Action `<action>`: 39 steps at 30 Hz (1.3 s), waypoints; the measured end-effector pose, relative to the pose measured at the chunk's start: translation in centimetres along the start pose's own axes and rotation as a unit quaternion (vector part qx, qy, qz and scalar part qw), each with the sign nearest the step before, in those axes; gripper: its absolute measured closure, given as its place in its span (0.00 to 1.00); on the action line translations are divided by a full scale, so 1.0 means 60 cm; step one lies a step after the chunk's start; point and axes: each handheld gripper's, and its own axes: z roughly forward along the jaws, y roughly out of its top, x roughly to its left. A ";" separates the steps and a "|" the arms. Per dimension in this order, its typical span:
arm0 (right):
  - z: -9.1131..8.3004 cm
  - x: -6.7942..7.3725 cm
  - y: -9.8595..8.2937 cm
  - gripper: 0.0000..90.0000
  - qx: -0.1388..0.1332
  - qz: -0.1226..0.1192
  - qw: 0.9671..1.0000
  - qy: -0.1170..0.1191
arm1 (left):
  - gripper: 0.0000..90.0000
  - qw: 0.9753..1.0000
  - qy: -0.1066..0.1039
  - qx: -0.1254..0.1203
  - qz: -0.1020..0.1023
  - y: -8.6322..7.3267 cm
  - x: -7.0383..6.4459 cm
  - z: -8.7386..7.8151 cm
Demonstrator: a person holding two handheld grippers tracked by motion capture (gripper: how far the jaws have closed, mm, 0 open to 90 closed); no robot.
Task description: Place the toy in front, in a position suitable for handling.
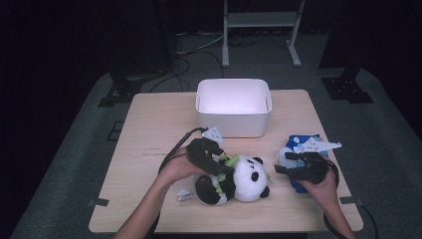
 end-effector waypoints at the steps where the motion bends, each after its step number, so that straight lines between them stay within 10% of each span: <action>1: 0.001 0.000 0.000 0.25 0.001 0.001 1.000 0.000 | 0.29 1.000 0.004 -0.005 0.000 -0.003 0.000 -0.007; 16: 0.007 0.008 -0.001 0.25 0.006 0.002 1.000 -0.007 | 0.20 0.997 0.024 -0.065 -0.021 -0.064 0.004 -0.085; 39: 0.000 0.014 -0.004 0.25 -0.014 0.016 1.000 -0.015 | 0.12 0.995 0.039 -0.077 -0.051 -0.166 0.000 -0.090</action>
